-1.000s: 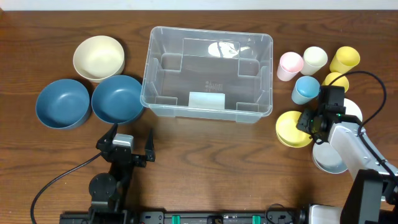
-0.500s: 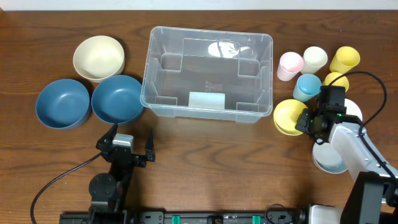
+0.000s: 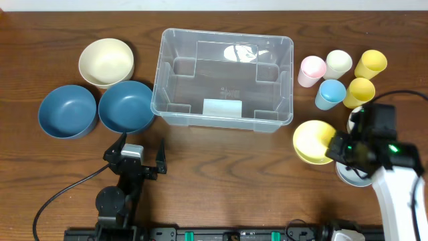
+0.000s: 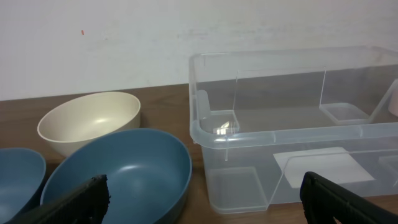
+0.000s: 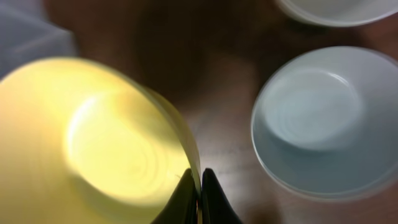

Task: Pack container
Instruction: 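Lift the yellow bowl and lower it into the clear bin, release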

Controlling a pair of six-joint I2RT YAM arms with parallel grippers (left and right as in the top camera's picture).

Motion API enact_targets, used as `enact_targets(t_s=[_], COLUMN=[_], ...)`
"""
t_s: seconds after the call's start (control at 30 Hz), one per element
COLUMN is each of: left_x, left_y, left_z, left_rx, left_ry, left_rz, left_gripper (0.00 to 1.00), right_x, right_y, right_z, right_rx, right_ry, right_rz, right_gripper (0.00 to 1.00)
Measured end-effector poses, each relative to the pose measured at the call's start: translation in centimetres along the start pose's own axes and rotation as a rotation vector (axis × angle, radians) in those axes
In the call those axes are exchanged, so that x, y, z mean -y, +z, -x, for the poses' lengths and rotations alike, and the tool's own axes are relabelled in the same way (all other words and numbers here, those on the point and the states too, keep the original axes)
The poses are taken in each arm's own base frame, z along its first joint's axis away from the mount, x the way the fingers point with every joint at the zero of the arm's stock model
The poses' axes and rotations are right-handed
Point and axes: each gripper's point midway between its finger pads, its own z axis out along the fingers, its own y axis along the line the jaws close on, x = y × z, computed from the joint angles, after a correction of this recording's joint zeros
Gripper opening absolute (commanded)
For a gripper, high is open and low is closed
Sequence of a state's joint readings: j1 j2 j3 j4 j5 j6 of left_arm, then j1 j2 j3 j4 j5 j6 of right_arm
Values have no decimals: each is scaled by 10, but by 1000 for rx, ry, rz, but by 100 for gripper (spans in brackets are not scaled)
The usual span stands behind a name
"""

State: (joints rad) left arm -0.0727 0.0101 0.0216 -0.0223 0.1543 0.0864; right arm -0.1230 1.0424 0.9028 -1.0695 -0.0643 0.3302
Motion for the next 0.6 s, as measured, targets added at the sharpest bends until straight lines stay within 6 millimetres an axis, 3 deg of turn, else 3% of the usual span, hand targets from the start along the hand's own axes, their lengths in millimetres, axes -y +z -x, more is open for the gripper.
enact_targets(t_s=[0.23,0.33,0.47,0.6], left_x=[0,0,0,0], left_y=[0,0,0,0], left_z=[0,0,0,0], left_rx=[0,0,0,0], left_ry=[0,0,0,0], left_rz=[0,0,0,0], left_gripper=[98,98,98,98], right_x=[-31,-49,-75,-112], right_y=[-92,-117,-130,-129], right_z=[29,40,55,80], right_rx=[282,350,351,324], right_ry=[-58,-99,-158,-221], right_rz=[149,211,260,292], right_gripper=[1,1,1,1])
